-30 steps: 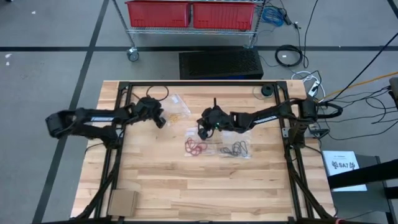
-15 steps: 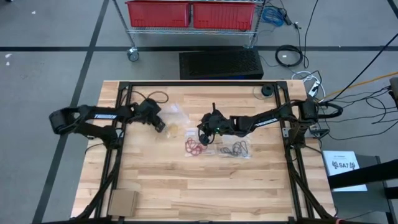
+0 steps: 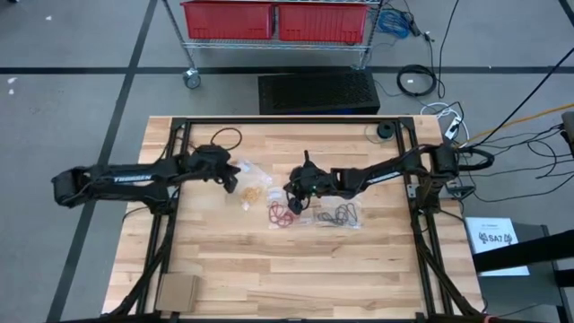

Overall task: Sort rubber bands
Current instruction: Adjust the three transparent zip bags and align the them together

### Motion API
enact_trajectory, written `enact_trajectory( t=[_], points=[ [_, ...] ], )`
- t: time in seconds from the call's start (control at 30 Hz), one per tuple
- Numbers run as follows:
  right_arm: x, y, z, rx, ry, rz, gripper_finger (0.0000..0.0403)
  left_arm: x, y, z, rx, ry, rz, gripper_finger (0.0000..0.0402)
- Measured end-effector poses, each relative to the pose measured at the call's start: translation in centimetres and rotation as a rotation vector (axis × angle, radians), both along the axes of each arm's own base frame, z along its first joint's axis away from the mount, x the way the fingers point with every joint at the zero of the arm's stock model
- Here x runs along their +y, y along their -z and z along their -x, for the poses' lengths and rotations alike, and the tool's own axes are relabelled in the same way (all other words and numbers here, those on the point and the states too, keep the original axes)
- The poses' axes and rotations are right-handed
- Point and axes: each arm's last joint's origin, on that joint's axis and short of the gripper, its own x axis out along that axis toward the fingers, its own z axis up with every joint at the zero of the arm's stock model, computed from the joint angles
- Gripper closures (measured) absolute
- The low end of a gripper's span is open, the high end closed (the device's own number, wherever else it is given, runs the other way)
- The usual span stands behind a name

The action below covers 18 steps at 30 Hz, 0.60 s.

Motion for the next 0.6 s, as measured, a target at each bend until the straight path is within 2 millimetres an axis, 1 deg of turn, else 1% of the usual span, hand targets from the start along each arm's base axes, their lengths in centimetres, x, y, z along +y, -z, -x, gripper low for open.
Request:
enact_trajectory(
  t=[0.17,0.3,0.47,0.6],
  points=[
    [0.2,1.4,0.1,0.069,0.003,-0.016,0.0403,0.4,2.4,-0.3,0.172,0.042,0.031,0.0400],
    [0.2,2.0,0.2,0.106,0.010,-0.016,0.0403,-0.2,3.9,0.1,0.302,0.059,0.105,0.0400],
    [0.2,2.0,0.2,0.113,0.006,-0.010,0.0403,-1.6,4.1,0.8,0.379,0.043,0.191,0.0400],
    [0.2,2.0,0.3,0.122,-0.002,0.000,0.0403,-3.5,3.2,1.3,0.349,0.072,0.282,0.0400]
  ],
)
